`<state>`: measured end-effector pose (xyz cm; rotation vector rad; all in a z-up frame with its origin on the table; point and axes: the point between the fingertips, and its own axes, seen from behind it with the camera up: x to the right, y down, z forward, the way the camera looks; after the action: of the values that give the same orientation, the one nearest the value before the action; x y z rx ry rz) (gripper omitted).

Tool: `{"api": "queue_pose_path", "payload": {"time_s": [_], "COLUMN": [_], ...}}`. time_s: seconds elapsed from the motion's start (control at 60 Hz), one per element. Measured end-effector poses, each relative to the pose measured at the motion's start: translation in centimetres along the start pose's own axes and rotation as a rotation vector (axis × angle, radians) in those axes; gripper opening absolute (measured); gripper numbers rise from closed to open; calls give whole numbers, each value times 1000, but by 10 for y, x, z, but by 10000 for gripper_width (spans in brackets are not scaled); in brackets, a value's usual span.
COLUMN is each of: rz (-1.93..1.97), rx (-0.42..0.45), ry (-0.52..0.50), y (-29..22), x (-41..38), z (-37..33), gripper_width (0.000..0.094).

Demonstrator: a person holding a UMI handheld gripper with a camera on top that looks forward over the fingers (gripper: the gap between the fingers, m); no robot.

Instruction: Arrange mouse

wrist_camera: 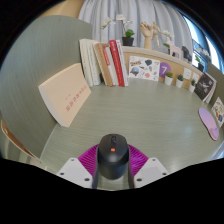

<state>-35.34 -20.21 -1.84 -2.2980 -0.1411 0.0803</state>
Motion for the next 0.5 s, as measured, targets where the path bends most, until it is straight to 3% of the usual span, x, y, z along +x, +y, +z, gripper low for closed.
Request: {"api": "queue_pose_path", "payload": {"time_s": [0.067,0.267,0.5], "rz": [3,-12,-21], "rx": [-20,-81,86], "ry": [-5,-53,-72], "y": [0,-14,-134], "x": [1,4,90], "z": [0,1,-36], "gripper_width": [361,357,360]}}
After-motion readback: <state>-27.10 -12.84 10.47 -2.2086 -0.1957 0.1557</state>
